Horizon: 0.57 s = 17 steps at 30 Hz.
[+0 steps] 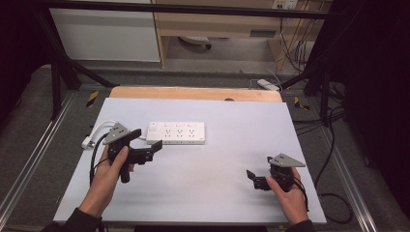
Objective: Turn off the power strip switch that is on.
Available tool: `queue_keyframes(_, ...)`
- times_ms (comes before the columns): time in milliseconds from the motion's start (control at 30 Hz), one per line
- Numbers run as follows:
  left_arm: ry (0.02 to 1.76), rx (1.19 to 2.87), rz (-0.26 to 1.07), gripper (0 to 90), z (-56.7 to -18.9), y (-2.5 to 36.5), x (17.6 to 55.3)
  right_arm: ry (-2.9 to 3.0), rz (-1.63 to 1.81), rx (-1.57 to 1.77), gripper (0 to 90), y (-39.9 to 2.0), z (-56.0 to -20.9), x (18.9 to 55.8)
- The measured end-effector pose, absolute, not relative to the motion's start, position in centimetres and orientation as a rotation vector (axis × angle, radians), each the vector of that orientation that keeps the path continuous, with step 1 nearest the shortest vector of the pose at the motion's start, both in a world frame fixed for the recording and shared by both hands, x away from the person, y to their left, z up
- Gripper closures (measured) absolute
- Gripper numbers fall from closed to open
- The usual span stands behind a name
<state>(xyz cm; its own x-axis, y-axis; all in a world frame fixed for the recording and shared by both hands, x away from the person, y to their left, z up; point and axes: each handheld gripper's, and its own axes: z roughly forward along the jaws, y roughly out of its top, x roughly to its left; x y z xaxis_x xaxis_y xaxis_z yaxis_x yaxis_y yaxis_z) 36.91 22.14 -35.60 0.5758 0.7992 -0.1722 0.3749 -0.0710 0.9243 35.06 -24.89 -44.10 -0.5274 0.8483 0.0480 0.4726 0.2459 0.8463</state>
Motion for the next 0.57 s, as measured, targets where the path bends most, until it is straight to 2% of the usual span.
queue_keyframes(567,1.081,1.665,0.520,6.9,-41.7,24.8,31.3,2.105,1.118,1.263,2.7,-25.0,-44.7,35.5)
